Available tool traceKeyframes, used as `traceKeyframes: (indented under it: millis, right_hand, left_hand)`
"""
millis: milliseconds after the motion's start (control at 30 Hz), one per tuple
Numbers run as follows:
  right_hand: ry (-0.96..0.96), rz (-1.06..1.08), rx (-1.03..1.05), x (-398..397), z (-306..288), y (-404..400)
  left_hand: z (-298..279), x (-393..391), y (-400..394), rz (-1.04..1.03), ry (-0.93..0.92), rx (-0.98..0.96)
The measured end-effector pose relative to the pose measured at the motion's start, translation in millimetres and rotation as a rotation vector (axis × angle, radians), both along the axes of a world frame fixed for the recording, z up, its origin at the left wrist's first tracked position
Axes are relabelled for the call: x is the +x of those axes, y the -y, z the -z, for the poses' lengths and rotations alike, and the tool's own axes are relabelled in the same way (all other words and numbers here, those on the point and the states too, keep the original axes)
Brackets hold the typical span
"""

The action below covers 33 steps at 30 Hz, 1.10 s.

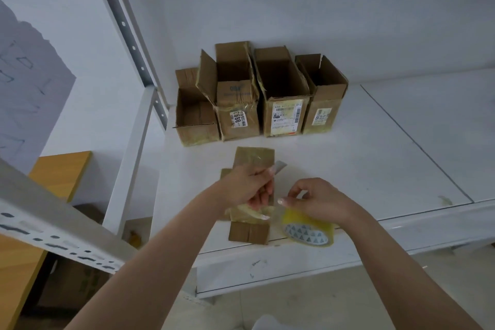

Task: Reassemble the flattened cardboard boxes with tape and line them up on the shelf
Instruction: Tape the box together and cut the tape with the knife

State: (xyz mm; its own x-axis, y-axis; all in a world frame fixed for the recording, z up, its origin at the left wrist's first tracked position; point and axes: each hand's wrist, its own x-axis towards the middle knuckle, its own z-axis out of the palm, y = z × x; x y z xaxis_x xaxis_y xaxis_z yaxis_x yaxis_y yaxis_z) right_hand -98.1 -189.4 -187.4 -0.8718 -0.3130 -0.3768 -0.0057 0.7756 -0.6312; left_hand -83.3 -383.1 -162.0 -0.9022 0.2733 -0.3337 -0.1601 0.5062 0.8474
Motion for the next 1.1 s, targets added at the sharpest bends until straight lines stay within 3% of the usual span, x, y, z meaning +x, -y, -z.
traceKeyframes:
  millis: [133, 233, 300, 400, 467, 633, 800, 1000, 1100]
  right_hand:
    - [0.282, -0.031, -0.321, 4, -4, -19]
    - [0.243, 0.011, -0.341, 5, -1, -25]
    - [0.15, 0.044, -0.245, 3, 0, -23]
    - [-0.019, 0.025, 0.086, 0, 3, -16]
    - [-0.036, 0.021, 0.141, 0, 1, -15]
    - [0.075, 0.018, -0.184, 6, -4, -28]
    - [-0.042, 0.068, -0.138, 11, 1, -26]
    - [-0.193, 0.162, -0.013, 21, 4, -19]
    - [-0.185, 0.205, -0.025, 22, 8, -19]
  left_hand:
    - [15, -3, 3, -0.015, -0.047, -0.008]
    - [19, -1, 2, -0.012, -0.095, -0.003]
    - [18, -1, 3, -0.008, -0.103, 0.002]
    - [13, 0, 4, 0.024, -0.093, 0.007]
    - [8, 2, 5, 0.061, -0.062, -0.013]
    - [-8, 1, 1, 0.196, -0.014, -0.238]
    - [-19, -4, -16, 0.402, -0.012, -0.551]
    - [-16, -5, -39, 0.486, -0.037, -0.864]
    - [-15, -3, -40, 0.473, -0.046, -0.848]
